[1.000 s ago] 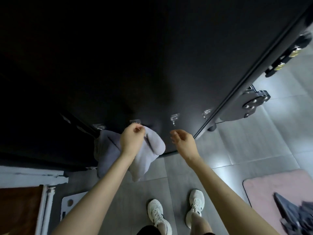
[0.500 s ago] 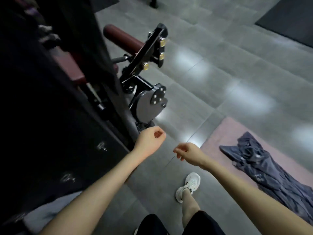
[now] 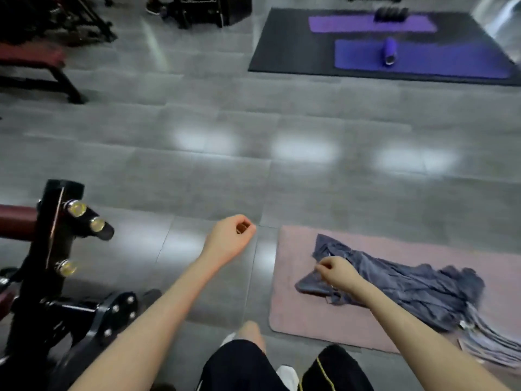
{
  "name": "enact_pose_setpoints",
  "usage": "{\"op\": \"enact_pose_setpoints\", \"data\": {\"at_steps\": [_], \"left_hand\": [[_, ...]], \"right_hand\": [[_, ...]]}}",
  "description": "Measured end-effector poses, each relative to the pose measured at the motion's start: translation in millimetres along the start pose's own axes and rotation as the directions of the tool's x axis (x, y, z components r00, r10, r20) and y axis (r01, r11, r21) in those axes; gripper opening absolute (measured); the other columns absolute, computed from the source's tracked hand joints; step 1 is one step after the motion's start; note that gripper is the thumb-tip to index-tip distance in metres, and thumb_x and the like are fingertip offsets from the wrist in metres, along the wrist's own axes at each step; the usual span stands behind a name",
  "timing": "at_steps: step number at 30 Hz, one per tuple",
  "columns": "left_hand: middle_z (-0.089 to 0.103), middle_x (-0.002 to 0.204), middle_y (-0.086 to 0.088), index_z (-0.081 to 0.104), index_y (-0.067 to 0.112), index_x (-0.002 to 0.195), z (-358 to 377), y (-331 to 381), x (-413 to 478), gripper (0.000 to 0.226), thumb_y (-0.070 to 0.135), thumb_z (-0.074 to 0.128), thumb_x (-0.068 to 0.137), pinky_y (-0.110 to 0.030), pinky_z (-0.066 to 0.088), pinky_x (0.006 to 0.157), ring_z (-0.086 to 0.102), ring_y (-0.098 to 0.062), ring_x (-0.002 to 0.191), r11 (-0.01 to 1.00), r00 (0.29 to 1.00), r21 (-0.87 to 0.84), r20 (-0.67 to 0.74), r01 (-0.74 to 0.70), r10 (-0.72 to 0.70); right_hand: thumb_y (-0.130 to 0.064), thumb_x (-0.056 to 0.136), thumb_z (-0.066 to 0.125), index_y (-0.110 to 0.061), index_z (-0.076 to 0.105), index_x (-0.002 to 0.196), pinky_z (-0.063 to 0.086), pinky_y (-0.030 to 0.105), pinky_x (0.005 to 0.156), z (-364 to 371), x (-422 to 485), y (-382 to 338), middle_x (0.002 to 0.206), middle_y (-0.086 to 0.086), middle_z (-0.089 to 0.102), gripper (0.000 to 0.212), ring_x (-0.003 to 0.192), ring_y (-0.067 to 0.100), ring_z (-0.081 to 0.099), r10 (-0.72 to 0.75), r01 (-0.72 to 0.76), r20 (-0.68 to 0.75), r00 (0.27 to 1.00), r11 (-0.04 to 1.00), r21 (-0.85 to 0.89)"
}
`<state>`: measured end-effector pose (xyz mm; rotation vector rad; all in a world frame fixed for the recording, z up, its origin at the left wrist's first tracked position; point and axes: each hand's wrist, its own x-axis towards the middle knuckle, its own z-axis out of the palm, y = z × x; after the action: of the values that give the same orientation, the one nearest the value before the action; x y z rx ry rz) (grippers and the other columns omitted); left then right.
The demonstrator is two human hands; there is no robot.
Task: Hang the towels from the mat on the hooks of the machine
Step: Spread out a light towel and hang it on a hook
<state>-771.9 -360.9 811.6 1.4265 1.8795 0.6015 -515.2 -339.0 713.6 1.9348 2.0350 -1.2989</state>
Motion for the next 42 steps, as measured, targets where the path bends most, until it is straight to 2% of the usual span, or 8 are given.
{"op": "enact_pose_setpoints", "data": {"at_steps": [4,9,12,16,24,32,36,42], "left_hand": [[0.065,0.078,0.001,0.066,0.017,0.086,7,28,117,0.012,0.026,0.058,0.088,-0.027,0.045,0.072,0.057,-0.016,0.073,0.989,0.989,0.102,0.114,-0.103,0.091],[0.065,0.073,-0.006,0.060,0.020,0.079,11,73,296,0.012,0.021,0.056,0.090,-0.031,0.048,0.069,0.061,-0.018,0.065,0.988,0.948,-0.014,0.280,-0.152,0.150],[0.061,0.068,-0.004,0.057,0.020,0.077,17,110,393,0.017,0.018,0.052,0.093,-0.026,0.042,0.059,0.055,-0.003,0.048,0.989,0.930,-0.063,0.338,-0.133,0.147],[0.061,0.071,-0.005,0.059,0.011,0.088,41,167,497,0.013,0.019,0.050,0.094,-0.024,0.043,0.056,0.056,-0.013,0.058,0.982,0.879,0.003,0.446,-0.188,0.167],[0.060,0.071,-0.008,0.056,0.012,0.083,181,284,627,0.013,0.018,0.050,0.093,-0.024,0.039,0.052,0.052,-0.015,0.055,0.939,0.680,0.064,0.706,-0.337,0.196],[0.068,0.074,-0.003,0.060,0.015,0.088,335,418,718,0.013,0.025,0.053,0.091,-0.036,0.053,0.075,0.065,-0.021,0.069,0.750,0.570,0.237,0.792,-0.618,0.220],[0.068,0.096,-0.005,0.063,0.015,0.103,411,513,754,0.025,0.034,0.056,0.089,-0.034,0.049,0.084,0.064,-0.025,0.093,0.576,0.501,0.274,0.819,-0.770,0.280],[0.066,0.109,-0.005,0.056,0.017,0.120,552,632,749,0.041,0.042,0.056,0.088,-0.033,0.046,0.086,0.061,-0.025,0.102,0.432,0.318,0.201,0.923,-0.879,0.218]], "right_hand": [[-0.010,0.088,0.049,-0.011,0.039,0.055,0.026,0.027,0.047,-41,72,31,0.050,0.005,0.044,0.034,0.047,0.018,0.038,0.167,-0.158,-0.067,0.984,0.980,0.124],[-0.017,0.092,0.050,-0.012,0.051,0.061,0.037,0.024,0.048,-105,171,48,0.057,0.004,0.058,0.031,0.052,0.016,0.050,0.369,-0.297,-0.167,0.914,0.891,0.343],[-0.017,0.093,0.050,-0.007,0.058,0.068,0.042,0.027,0.052,-145,211,52,0.068,0.013,0.066,0.028,0.057,0.021,0.058,0.510,-0.361,-0.201,0.836,0.787,0.500],[-0.012,0.091,0.049,0.002,0.064,0.076,0.034,0.020,0.041,-184,248,58,0.063,0.010,0.063,0.026,0.056,0.021,0.056,0.691,-0.364,-0.204,0.694,0.581,0.728],[-0.010,0.093,0.049,-0.001,0.061,0.080,0.033,0.023,0.040,-264,305,122,0.062,0.008,0.058,0.020,0.047,0.016,0.050,0.857,-0.294,-0.125,0.499,0.303,0.906],[-0.010,0.094,0.048,-0.006,0.055,0.074,0.030,0.019,0.032,-363,356,258,0.066,0.010,0.059,0.021,0.051,0.017,0.053,0.937,-0.247,0.062,0.345,0.027,0.969],[-0.011,0.093,0.046,-0.007,0.055,0.073,0.033,0.021,0.038,-418,363,312,0.065,0.008,0.056,0.022,0.048,0.017,0.047,0.947,-0.163,0.115,0.300,-0.068,0.984],[-0.012,0.092,0.047,-0.009,0.058,0.078,0.034,0.022,0.043,-473,347,385,0.069,0.006,0.058,0.018,0.056,0.015,0.052,0.963,-0.044,0.147,0.225,-0.140,0.989]]}}
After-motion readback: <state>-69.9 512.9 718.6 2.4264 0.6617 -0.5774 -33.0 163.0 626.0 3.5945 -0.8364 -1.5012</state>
